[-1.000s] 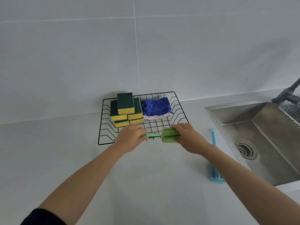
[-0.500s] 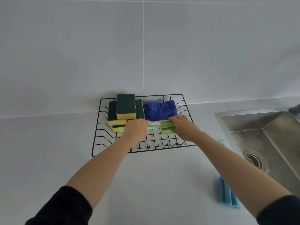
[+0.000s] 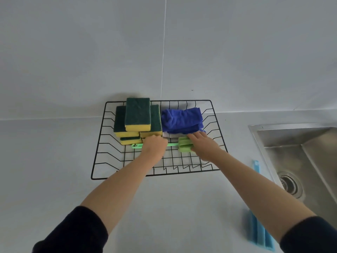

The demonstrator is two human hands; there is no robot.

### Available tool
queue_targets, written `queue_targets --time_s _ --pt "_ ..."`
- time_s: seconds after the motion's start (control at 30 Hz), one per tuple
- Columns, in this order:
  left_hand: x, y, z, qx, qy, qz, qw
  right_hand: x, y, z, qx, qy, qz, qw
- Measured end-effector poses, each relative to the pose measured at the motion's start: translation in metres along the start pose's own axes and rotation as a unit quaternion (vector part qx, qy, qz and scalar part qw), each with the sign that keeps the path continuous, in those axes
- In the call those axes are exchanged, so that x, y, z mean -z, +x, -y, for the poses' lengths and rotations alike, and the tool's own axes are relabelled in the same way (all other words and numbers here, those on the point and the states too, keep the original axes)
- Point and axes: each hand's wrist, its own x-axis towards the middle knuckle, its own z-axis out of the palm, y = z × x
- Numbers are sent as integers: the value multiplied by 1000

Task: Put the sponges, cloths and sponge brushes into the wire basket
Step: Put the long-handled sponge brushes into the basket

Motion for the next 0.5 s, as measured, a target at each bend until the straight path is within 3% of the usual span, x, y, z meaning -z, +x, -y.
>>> queue_targets --time_s 0.3,0.5 --pt "1 -10 6 34 -74 -63 995 7 -14 2 -15 17 -47 999" --pt "33 -43 16 -44 -169 -170 970 36 -56 7 -46 86 -104 990"
